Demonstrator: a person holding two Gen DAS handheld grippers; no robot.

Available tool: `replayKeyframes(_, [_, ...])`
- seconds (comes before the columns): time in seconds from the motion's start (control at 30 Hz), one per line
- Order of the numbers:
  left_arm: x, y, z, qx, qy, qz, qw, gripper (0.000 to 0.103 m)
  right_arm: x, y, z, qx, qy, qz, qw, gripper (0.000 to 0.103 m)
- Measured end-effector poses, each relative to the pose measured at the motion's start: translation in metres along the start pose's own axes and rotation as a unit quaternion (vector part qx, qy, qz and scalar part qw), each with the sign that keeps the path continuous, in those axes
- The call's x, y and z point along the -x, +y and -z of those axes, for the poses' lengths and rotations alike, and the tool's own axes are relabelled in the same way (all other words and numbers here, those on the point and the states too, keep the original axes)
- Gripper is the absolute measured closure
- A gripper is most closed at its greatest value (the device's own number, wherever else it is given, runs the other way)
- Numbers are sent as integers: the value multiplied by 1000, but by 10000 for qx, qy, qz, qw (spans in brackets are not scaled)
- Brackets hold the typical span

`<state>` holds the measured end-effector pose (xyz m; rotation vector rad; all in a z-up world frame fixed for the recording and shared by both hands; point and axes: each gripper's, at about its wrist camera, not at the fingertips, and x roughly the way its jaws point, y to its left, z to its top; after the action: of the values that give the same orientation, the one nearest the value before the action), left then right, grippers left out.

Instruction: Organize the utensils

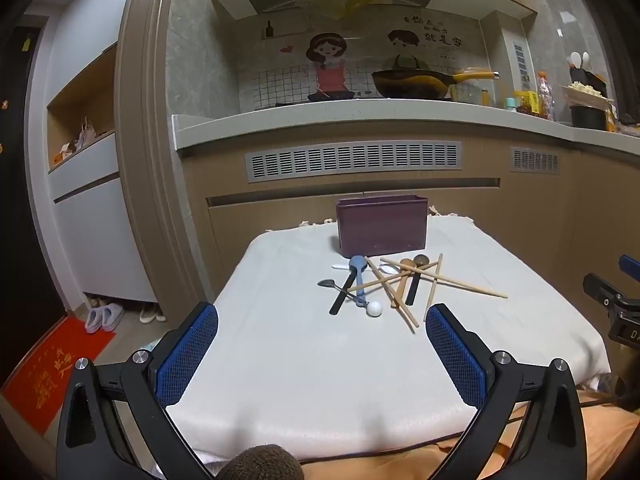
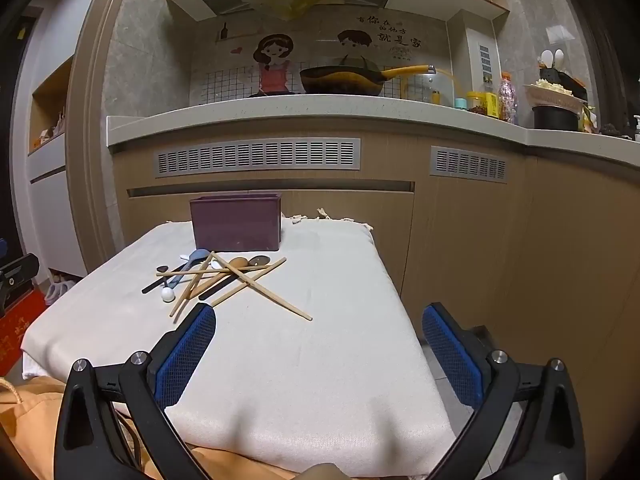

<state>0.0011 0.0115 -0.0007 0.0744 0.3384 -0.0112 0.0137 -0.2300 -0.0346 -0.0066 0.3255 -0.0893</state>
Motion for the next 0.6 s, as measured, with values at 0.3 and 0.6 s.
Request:
replayKeyframes(0.3, [-6, -12, 5, -48, 96, -9, 9999, 0, -13, -9, 3, -20, 66, -99, 9999, 0])
replayKeyframes(0.6, [-11, -10, 5, -22, 166, 16, 9999, 0, -13, -8, 3, 10, 116, -129, 9998, 0])
